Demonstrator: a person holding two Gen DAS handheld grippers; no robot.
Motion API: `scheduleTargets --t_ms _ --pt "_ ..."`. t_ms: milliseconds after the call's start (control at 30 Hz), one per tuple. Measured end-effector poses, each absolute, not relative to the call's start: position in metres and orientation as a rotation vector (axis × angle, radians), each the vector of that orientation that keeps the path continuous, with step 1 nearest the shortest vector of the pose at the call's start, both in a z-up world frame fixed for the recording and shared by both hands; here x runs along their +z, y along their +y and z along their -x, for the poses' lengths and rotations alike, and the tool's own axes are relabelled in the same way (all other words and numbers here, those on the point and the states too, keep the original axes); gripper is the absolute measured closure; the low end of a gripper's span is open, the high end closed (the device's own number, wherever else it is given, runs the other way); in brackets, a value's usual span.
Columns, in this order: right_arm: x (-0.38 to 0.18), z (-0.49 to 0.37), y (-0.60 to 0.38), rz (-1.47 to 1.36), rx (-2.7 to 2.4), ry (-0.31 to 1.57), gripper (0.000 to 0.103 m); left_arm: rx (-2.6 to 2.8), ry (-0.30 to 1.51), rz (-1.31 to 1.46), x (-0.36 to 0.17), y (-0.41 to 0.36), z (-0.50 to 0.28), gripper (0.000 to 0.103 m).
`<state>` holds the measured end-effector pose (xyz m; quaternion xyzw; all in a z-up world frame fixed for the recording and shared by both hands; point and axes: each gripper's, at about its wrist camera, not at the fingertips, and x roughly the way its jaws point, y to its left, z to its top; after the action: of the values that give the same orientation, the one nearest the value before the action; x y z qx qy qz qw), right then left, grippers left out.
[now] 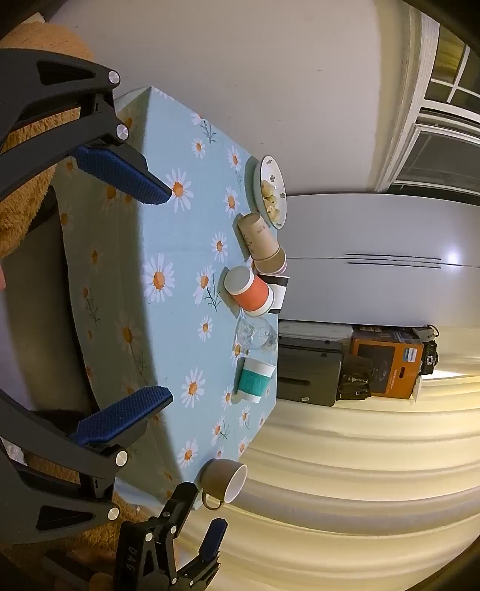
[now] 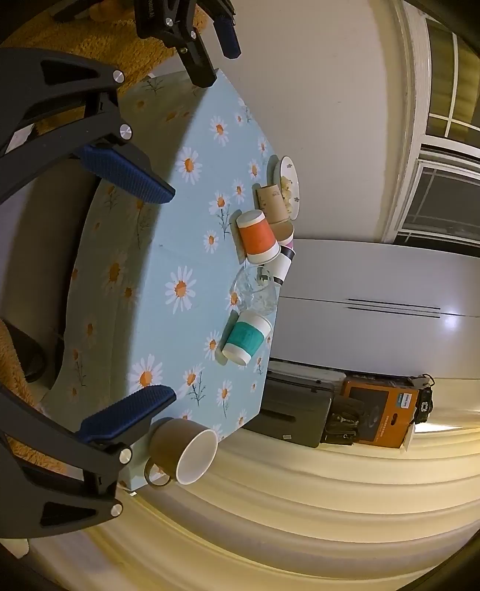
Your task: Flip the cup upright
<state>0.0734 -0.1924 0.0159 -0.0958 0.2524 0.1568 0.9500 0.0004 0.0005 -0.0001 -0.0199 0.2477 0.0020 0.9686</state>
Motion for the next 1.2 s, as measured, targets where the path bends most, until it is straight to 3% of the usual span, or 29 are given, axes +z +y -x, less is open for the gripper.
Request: scheduleTargets --t_ms 1200 --pt "0.0132 -0.0745 -0.1897 0.203 0.319 0.524 0.005 0.013 0.495 0.051 0.0004 0.0014 -0.0002 0.007"
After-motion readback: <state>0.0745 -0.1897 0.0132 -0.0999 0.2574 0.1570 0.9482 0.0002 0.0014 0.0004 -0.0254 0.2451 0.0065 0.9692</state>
